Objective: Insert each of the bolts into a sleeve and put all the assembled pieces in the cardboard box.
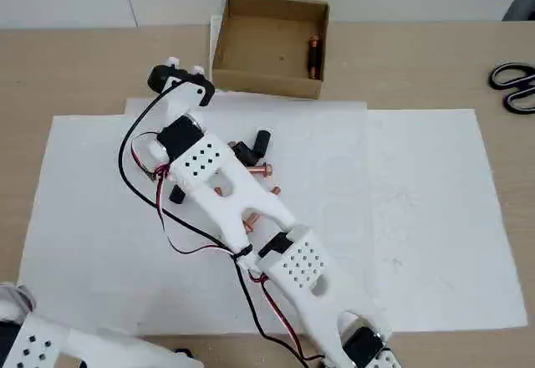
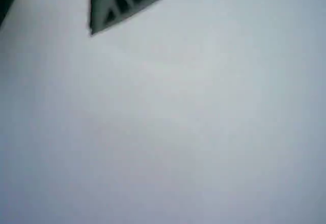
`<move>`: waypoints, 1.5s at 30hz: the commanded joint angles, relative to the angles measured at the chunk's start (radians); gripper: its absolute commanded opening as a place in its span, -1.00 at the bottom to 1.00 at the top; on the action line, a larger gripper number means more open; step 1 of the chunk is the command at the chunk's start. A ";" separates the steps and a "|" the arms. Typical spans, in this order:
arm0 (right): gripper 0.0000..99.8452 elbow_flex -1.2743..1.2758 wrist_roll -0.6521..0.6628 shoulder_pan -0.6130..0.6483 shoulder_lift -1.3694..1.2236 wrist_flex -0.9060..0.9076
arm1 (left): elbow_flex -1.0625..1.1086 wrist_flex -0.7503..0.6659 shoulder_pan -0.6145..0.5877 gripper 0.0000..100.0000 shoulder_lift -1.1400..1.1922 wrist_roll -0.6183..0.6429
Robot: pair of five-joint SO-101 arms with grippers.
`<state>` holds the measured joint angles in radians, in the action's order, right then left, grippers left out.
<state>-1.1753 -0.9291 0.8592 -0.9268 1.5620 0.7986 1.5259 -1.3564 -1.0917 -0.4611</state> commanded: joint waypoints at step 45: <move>-0.82 -0.011 -0.029 -0.005 -0.171 -0.004 | -0.005 0.006 0.005 -0.47 -0.011 -0.006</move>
<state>-1.1907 -0.9613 0.8577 -1.0848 1.5666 0.7986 1.5259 -1.3564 -1.0917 -0.4611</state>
